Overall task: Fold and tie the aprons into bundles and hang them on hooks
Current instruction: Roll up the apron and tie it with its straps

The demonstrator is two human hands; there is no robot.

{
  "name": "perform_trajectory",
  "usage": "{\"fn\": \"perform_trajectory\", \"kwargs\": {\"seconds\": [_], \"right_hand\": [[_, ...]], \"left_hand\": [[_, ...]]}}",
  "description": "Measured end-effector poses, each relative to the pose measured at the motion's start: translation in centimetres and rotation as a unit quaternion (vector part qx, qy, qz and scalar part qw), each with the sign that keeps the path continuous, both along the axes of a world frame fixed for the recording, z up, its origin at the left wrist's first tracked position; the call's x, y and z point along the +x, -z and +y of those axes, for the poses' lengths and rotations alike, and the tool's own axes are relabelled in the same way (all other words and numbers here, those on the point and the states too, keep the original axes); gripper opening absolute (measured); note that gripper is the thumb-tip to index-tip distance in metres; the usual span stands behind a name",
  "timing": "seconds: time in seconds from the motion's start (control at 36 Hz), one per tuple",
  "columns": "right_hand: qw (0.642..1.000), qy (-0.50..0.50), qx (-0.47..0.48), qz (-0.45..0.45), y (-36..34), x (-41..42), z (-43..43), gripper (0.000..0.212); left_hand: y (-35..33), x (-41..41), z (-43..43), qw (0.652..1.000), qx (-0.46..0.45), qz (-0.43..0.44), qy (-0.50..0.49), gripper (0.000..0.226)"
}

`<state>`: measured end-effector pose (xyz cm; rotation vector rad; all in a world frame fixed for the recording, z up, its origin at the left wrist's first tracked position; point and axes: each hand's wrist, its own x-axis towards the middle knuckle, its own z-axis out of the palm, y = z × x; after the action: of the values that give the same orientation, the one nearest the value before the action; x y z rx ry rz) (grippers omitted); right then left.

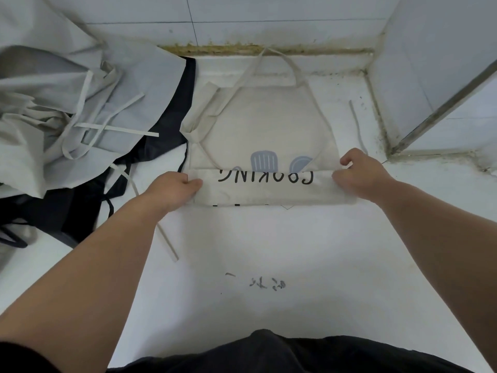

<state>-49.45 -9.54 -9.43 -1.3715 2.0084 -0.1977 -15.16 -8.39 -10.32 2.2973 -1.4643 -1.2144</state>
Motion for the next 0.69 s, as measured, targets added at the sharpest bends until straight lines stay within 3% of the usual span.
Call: {"fn": "perform_trajectory", "kwargs": {"seconds": [0.19, 0.42, 0.5, 0.53, 0.61, 0.64, 0.69], "right_hand": [[0.998, 0.039, -0.038, -0.036, 0.9, -0.4, 0.3, 0.036], [0.999, 0.012, -0.036, 0.004, 1.5, 0.0, -0.1, 0.034], [0.999, -0.008, -0.022, 0.036, 1.4, 0.4, 0.1, 0.033], [0.997, -0.021, -0.021, 0.068, 1.3, 0.6, 0.2, 0.035], [0.953, -0.124, -0.066, 0.267, 0.8, 1.8, 0.5, 0.041], [0.932, -0.169, -0.095, 0.305, 0.7, 2.2, 0.6, 0.042], [0.915, -0.248, -0.137, 0.289, 0.7, 3.3, 0.9, 0.040]], "left_hand": [[0.4, 0.7, 0.8, 1.000, -0.023, 0.002, -0.018, 0.019], [0.6, -0.4, 1.3, 0.996, -0.033, -0.063, -0.046, 0.017], [0.4, -1.6, 1.6, 0.993, -0.048, -0.095, -0.054, 0.005], [0.3, -2.1, 1.9, 0.990, -0.052, -0.119, -0.058, 0.022], [0.5, -3.7, 2.6, 0.953, -0.135, -0.264, 0.064, 0.068], [0.8, -4.3, 2.7, 0.933, -0.198, -0.265, 0.144, 0.071], [1.6, -5.3, 3.0, 0.904, -0.269, -0.187, 0.274, 0.052]]}}
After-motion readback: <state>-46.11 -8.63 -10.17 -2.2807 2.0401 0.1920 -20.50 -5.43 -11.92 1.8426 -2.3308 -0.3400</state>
